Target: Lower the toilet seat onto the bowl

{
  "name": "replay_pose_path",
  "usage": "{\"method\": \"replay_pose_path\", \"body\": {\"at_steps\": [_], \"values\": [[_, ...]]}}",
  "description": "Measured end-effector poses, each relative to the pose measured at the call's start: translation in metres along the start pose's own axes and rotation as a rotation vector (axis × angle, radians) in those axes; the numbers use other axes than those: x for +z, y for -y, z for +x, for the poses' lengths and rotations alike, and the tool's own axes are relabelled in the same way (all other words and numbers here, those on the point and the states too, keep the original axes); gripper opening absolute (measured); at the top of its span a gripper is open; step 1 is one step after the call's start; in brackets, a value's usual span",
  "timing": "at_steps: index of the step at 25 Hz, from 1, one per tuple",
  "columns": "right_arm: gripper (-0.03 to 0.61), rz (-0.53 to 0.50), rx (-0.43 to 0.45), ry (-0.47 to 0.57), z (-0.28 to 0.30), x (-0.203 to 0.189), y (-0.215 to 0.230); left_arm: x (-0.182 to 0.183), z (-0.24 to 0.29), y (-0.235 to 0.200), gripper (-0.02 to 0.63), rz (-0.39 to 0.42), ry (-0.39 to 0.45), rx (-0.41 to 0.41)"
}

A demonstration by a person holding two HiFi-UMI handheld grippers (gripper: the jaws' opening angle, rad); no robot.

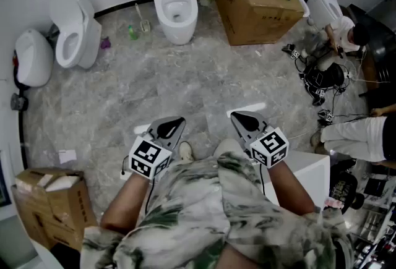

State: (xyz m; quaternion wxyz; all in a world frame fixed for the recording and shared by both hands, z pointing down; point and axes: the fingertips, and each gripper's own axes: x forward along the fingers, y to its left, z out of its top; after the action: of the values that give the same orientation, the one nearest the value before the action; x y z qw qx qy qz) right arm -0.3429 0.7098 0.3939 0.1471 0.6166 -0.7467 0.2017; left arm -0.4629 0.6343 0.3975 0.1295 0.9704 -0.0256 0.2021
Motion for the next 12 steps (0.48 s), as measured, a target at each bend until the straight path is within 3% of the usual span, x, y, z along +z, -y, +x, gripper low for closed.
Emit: {"method": "replay_pose_path", "body": {"at_steps": [12], "values": [[0.021, -0.057, 0.105, 0.039, 0.016, 0.030, 0.082, 0.029, 0.068, -0.008, 0.021, -0.057, 0.009, 0.063]]}}
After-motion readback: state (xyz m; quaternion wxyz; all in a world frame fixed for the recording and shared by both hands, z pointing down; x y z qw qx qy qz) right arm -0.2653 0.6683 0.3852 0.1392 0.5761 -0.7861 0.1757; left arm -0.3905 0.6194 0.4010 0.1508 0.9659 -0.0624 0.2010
